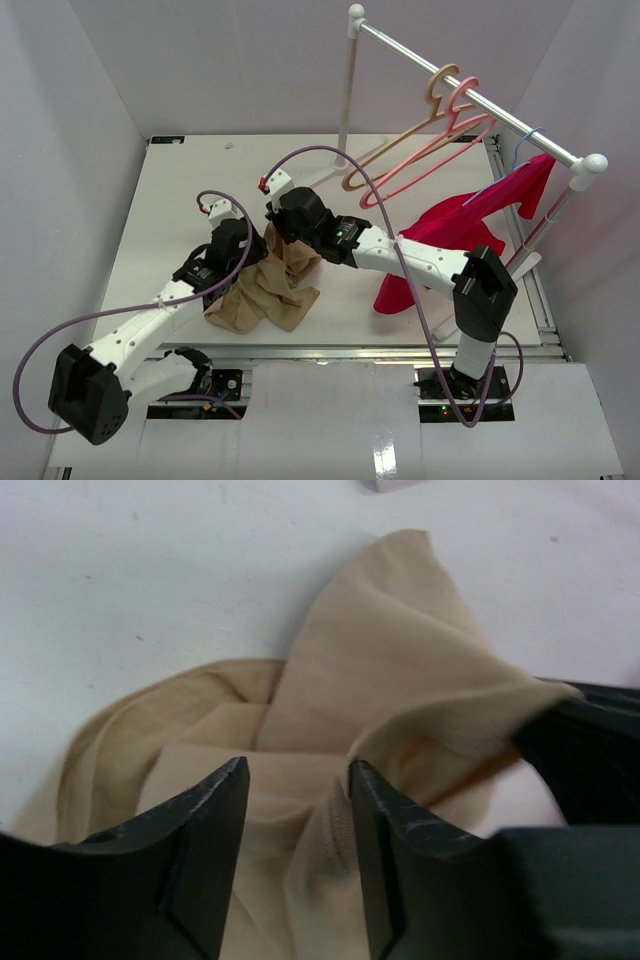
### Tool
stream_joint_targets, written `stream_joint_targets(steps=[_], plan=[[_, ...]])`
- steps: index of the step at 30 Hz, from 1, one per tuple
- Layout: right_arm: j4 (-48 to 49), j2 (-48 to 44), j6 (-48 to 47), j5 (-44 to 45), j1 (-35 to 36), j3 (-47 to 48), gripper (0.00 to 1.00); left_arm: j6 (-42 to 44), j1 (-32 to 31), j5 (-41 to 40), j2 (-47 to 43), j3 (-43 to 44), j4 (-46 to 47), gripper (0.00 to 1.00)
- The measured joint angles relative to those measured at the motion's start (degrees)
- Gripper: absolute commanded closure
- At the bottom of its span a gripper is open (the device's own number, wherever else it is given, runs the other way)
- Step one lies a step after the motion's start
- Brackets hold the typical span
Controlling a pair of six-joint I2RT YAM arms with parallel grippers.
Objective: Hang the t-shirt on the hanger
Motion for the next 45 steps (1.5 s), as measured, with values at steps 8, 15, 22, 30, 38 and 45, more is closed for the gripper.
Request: stream_joint_targets(steps=[8, 15, 22, 30, 38, 45], plan=[[-3.11, 1.27, 3.61, 0.15, -0.01, 0.29, 0.92, -0.87, -0.14, 6.92, -10.57, -0.46, -0.94, 0.48], [-3.19, 1.25, 5.20, 0.15, 0.00, 0.27, 0.92, -0.83, -0.22, 11.59, -9.92, -2.11, -3.52, 0.45], [-3.77, 1.25, 5.60, 0.13, 0.00, 0.29, 0.92, -2.04, -0.25, 12.55, -16.98, -1.52, -6.94, 0.42], [-3.81, 1.25, 6.70, 0.05, 0.10, 0.29, 0.92, -6.81, -1.41, 13.75, -10.15, -1.25, -7.04, 0.41], [-3.70, 1.25, 6.84, 0.08, 0.33, 0.31, 0.92, -9.86, -10.43, 7.50, -3.01, 2.30, -7.58, 0.41], [-3.53, 1.25, 6.82, 0.54, 0.33, 0.25, 0.92, -13.57, -13.97, -0.36, 3.69, 2.79, -10.76, 0.42]])
